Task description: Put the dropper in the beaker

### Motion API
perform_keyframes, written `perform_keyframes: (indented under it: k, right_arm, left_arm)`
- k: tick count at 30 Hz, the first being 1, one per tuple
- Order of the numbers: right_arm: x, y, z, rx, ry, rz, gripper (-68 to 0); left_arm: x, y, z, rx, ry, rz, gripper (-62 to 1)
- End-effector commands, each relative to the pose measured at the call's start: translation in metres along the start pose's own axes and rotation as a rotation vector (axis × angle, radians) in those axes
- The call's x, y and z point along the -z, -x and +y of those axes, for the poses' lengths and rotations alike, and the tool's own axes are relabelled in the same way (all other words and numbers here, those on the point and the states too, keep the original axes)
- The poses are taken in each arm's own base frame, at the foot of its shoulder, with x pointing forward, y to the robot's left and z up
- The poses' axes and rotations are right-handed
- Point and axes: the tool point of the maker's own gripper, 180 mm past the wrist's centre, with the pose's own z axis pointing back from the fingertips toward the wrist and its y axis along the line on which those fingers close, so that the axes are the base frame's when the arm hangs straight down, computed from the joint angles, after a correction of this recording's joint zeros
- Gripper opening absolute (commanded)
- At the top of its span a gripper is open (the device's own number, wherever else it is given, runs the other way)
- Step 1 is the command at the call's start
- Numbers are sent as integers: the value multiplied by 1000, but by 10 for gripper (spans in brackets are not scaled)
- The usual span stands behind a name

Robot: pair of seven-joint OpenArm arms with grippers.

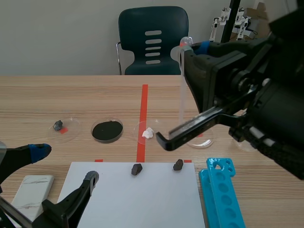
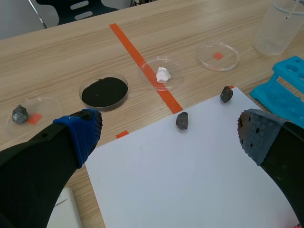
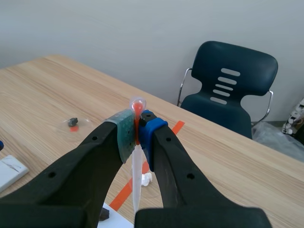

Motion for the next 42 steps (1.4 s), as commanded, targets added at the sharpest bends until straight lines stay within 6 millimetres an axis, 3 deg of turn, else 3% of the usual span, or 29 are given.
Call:
perform_keyframes:
  k: [1,16,25,33,42]
  right_arm:
    - [1,-9,-10,-20,23,-34,-665]
    - [-12,-25,-117,-184,281,-40,-665]
    - [-12,18,-183,-163,397,43,-665]
    - [-7,40,-216,-147,441,62,-665]
    - [1,57,-225,-111,393,52,-665]
  left_arm:
    - [1,-12,0,-1,0,-38,-7]
    - [1,-12,0,-1,0,-39,-7]
    - [1,-13,0,-1,0,-46,-7]
    - [1,-13,0,-1,0,-46,-7]
    - [1,-13,0,-1,0,-46,-7]
